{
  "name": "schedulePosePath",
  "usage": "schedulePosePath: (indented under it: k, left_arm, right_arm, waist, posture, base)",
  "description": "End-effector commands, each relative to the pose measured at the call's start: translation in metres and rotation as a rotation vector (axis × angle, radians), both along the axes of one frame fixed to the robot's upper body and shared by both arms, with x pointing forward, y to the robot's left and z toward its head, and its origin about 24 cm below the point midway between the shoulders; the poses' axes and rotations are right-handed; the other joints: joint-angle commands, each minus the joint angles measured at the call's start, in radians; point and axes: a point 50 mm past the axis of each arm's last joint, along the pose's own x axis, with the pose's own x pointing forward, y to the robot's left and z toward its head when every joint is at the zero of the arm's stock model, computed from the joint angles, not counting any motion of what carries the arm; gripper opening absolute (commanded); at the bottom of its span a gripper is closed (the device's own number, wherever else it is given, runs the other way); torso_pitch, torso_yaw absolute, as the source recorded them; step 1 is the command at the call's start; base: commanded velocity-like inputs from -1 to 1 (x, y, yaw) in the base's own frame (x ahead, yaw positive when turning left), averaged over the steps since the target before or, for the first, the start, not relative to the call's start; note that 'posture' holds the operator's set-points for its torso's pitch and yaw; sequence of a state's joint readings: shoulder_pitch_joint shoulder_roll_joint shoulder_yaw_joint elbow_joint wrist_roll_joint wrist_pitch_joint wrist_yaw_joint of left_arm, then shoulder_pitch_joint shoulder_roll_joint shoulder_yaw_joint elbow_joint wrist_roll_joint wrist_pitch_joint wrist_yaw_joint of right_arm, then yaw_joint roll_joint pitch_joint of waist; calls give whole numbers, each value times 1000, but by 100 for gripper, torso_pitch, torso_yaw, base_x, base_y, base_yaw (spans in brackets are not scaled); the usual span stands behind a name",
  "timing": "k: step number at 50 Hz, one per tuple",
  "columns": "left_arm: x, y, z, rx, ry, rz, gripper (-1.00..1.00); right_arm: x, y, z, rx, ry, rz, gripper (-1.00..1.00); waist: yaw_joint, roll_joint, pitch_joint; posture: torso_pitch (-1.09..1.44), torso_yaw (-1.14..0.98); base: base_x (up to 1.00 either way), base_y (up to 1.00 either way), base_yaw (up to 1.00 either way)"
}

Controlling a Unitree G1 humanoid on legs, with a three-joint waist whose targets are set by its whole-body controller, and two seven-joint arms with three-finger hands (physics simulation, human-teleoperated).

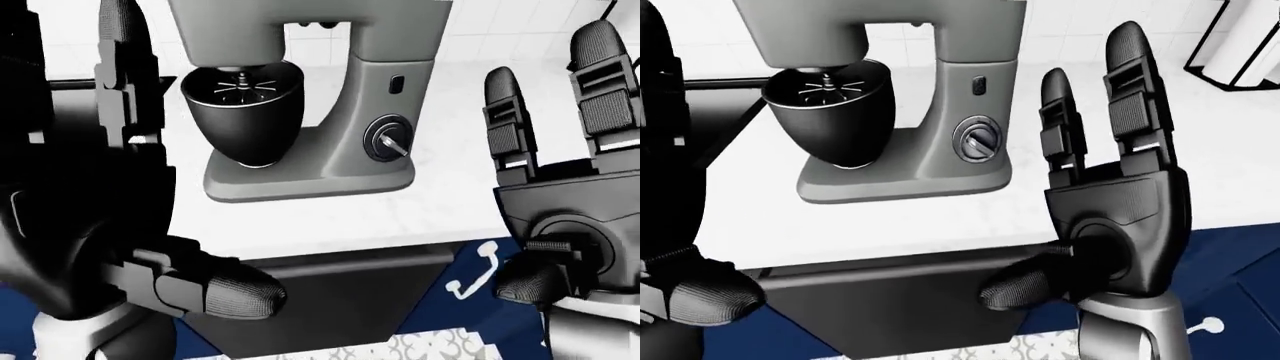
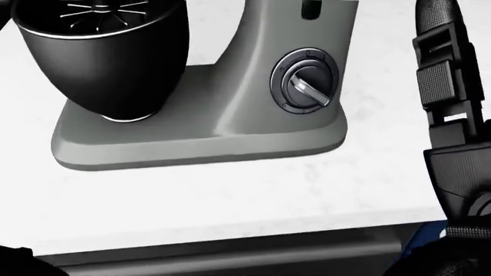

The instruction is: Open the stand mixer head.

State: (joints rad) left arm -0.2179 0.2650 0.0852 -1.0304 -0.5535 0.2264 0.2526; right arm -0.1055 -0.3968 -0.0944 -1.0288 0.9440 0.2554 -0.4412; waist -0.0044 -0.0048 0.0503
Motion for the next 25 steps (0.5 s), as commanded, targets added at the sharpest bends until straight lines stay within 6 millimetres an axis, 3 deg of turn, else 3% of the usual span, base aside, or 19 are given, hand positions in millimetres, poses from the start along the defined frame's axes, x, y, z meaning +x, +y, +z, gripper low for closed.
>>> schedulePosePath:
  k: [1,12,25]
  left_arm:
    - [-5,0,5,3,-46,-1,100]
    - [-3,-2,4,27,-30,2,100]
    - [-4,-2,4,27,-33,1,100]
  right_arm:
    - [-4,-1,7,-5,-50,-6,100]
    - [-5,-1,6,-8,-51,-4,100]
    - [-5,-1,6,-8,-48,2,100]
  waist:
    - [-1,0,-15]
    - [6,-11,-38]
    - [10,-13,-110]
  posture:
    - [0,0]
    - [-3,0]
    - [-16,0]
  base:
    - [0,0,0]
    - [0,0,0]
    - [0,0,0]
